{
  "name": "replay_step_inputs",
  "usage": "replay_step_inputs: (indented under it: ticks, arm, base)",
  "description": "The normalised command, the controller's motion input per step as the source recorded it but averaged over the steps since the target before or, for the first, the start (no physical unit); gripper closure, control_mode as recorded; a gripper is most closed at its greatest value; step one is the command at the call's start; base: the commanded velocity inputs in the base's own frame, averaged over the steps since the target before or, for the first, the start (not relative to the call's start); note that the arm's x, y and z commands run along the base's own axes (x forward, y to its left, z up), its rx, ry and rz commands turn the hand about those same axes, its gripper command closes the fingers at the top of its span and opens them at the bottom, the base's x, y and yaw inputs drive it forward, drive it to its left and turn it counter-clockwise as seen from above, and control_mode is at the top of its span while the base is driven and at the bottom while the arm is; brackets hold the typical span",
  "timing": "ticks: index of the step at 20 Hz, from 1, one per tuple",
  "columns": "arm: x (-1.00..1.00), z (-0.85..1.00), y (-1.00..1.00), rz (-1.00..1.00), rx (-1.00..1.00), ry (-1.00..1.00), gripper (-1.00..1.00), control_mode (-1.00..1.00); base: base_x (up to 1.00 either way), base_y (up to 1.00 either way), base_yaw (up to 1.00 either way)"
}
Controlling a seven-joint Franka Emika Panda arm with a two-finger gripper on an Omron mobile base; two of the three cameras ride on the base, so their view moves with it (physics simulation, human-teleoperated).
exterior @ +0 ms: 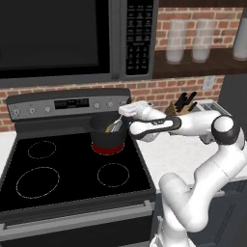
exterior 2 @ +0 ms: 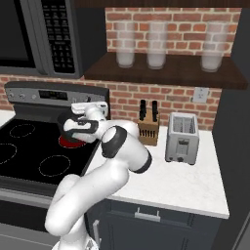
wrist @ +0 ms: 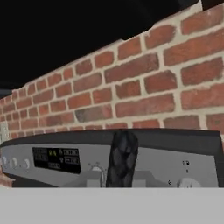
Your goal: Put the cucumber and lime in the pot. Retrieve the spatula and lightly stir the vegetables in the pot.
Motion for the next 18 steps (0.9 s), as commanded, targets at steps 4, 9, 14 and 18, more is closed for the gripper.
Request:
replay_step_inputs:
  ticks: [4,9,14,18]
  arm:
    - [0.18,-0.49,0.77,-0.09,-0.05,0.00,1.00,-1.00]
    - [0.15,-0.35,0.98,-0.07,-0.04,-0.04,1.00,-1.00]
    - [0.00,-0.02,0.81,-0.04,0.00,-0.20,1.00,-1.00]
    - [0.00,0.00,0.19,-0.10,0.00,-0.23,1.00,-1.00]
  base:
    - [0.00,0.00,0.00]
    - [0.00,0.00,0.00]
    - [0.00,0.00,0.00]
    - [0.00,0.00,0.00]
